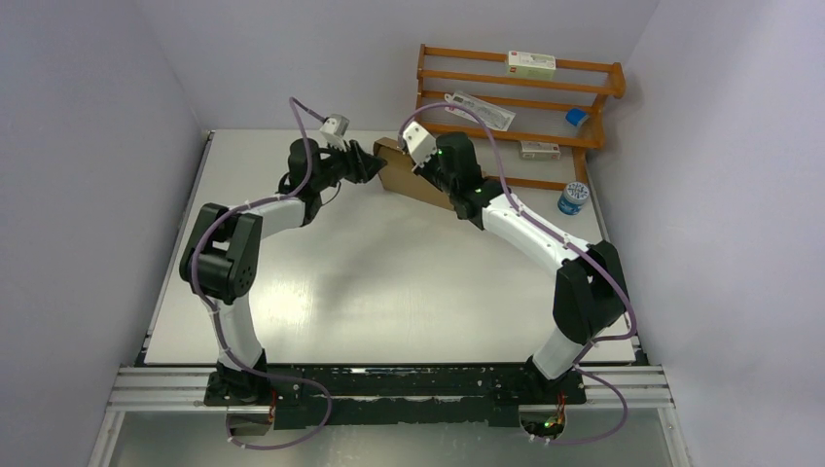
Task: Fold the paper box
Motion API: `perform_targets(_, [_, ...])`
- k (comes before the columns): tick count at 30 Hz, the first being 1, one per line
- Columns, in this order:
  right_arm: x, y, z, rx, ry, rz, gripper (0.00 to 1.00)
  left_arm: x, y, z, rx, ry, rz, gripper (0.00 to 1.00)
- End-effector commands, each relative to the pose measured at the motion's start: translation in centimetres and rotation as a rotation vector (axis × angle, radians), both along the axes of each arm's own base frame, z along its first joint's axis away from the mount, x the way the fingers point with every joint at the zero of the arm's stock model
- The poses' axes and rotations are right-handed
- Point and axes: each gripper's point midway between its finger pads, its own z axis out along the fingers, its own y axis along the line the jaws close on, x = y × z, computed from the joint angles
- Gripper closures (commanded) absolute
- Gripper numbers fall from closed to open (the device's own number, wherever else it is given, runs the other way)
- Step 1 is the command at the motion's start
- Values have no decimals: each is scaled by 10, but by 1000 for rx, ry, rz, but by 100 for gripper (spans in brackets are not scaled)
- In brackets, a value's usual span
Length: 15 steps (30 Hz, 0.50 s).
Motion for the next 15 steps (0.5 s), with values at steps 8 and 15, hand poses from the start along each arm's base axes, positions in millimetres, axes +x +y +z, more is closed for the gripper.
perform_targets(8, [-28,35,4,130,152,146,80,-81,-18,40,-197,97,-91,55])
perform_targets(15, [-58,66,-4,160,249,224,79,-127,12,22,-97,229,93,54])
